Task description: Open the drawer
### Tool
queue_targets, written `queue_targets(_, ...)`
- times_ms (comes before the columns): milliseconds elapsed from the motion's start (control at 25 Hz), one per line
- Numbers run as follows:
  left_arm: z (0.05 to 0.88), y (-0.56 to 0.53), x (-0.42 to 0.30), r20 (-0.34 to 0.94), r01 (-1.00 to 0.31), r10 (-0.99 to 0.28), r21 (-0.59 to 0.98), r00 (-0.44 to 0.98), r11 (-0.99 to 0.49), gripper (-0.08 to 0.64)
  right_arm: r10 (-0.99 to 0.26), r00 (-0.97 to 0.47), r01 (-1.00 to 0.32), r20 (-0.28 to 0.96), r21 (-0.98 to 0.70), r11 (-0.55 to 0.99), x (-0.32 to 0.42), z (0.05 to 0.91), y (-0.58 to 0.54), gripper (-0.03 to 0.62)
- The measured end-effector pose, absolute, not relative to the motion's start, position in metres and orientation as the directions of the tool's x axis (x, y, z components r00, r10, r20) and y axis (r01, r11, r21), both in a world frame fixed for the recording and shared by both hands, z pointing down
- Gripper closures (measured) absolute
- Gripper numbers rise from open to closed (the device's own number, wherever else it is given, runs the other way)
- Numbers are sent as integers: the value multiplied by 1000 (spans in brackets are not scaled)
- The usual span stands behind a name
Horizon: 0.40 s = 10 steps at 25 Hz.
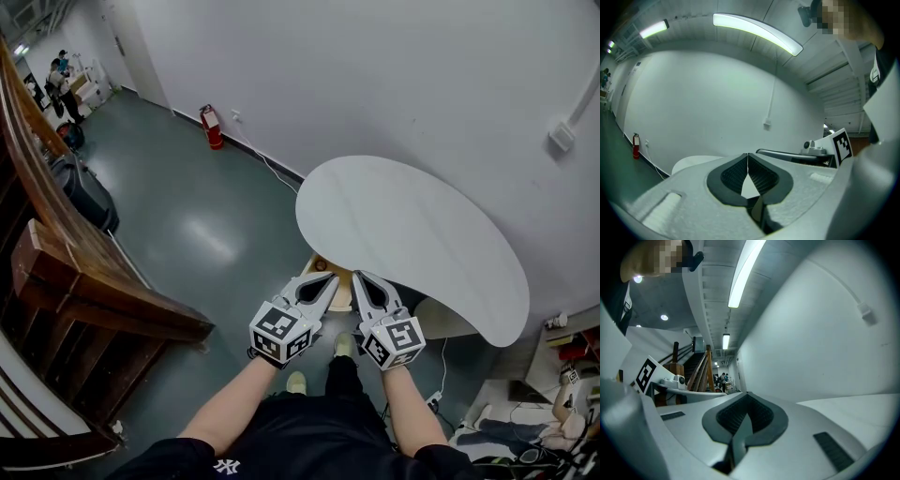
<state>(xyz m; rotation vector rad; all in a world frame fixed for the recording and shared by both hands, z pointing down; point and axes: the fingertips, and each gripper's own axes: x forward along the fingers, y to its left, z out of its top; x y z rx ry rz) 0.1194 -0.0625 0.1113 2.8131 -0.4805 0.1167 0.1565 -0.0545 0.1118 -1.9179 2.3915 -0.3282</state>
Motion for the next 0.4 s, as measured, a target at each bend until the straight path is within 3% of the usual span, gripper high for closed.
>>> queue_targets(400,118,-76,116,132,-346,-322,249,937,-904,546,-971,-222,-960,92,-195,201,153,118,-68,578)
